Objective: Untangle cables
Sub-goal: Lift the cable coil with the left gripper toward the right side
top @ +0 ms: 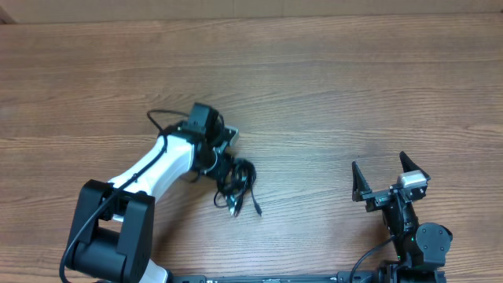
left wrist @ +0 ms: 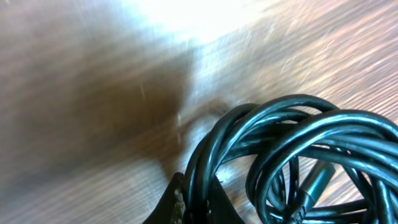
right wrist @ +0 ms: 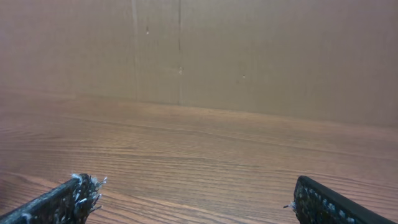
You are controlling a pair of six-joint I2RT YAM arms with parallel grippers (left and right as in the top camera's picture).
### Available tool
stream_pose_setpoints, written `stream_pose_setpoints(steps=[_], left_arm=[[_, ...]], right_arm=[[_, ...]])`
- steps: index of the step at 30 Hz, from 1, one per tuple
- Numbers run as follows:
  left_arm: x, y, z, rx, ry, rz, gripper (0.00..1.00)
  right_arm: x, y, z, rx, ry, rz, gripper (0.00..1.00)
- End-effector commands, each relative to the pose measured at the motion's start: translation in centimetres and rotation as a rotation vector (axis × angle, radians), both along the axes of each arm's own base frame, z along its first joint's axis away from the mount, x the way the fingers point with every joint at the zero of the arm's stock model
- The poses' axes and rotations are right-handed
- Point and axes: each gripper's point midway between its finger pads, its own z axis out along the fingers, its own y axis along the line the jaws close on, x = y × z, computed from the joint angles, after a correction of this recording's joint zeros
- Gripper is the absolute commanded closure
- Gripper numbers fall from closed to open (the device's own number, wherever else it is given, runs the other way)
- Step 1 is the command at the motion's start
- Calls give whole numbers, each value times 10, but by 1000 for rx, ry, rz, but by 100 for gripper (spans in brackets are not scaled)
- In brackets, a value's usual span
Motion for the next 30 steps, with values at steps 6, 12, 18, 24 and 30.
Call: stream_pose_setpoints(steps=[6,12,18,24,30], left_arm=[[53,-42,81,-67,-301,-310,96],[68,-66,123,-72,-469,-475,96],[66,-98,170,-179,-620,-668,96],[60,-115,220,-286,-747,-755,96],[41,-127,242,-384,-789,-830,96]], right_arm=[[0,1,-2,-1,-5,4,0],[0,1,-2,-1,-5,5,0],[-1,4,12,13,-57,18,0],[-7,12,36,267,-55,83,0],[-22,34,47,296,37,201,0]])
